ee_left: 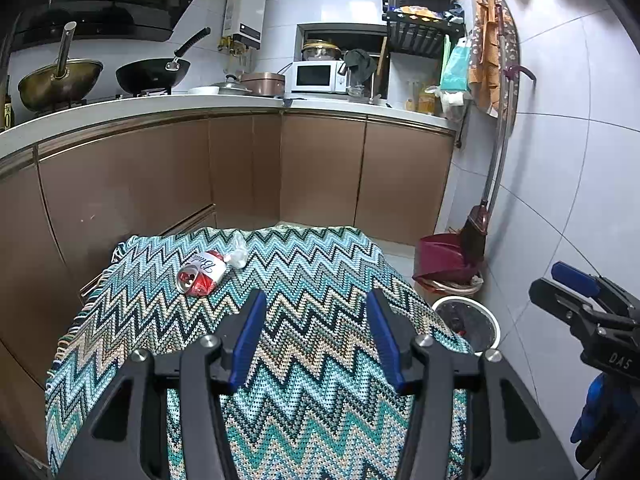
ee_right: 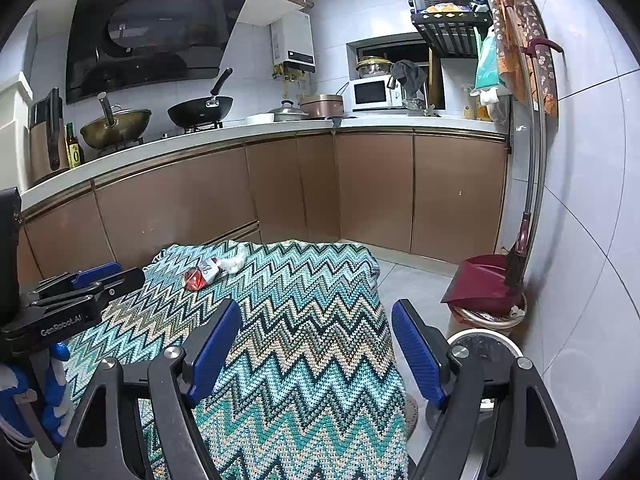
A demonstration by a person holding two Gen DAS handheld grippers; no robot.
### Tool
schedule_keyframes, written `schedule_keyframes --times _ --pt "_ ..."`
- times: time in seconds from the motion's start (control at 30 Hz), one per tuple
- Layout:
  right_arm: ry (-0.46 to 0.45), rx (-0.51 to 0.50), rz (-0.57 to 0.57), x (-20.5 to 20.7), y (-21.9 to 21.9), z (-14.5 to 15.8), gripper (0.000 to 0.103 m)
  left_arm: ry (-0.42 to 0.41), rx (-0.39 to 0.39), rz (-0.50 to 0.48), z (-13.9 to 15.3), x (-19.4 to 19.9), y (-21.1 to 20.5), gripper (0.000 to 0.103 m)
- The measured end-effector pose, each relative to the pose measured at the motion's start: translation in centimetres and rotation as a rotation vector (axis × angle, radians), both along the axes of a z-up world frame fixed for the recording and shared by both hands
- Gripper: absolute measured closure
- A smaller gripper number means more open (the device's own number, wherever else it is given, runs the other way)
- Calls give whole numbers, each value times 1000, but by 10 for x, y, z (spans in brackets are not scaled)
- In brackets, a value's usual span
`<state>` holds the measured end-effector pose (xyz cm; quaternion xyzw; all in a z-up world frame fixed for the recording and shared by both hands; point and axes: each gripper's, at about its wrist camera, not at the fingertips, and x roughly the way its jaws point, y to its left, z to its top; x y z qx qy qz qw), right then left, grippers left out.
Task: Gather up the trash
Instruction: 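Move both open tools back over the blanket toward the last can, then grasp the crushed red can with the left tool while the right tool grasps the clear plastic wrapper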
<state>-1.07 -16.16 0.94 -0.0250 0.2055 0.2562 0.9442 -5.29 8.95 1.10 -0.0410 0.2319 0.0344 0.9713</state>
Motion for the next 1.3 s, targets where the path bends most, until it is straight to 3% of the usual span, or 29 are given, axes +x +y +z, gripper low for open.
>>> schedule_keyframes --times 0.73,1.0,1.1,1.3 --pt "0 -1 1 7 0 7 21 20 4 -10 -6 3 3 53" --pt "22 -38 58 41 35 13 19 94 11 53 -21 32 69 52" --pt "46 -49 102 66 60 10 19 153 19 91 -40 50 106 52" --pt "128 -68 209 121 121 -11 19 277 -36 139 -82 99 169 52"
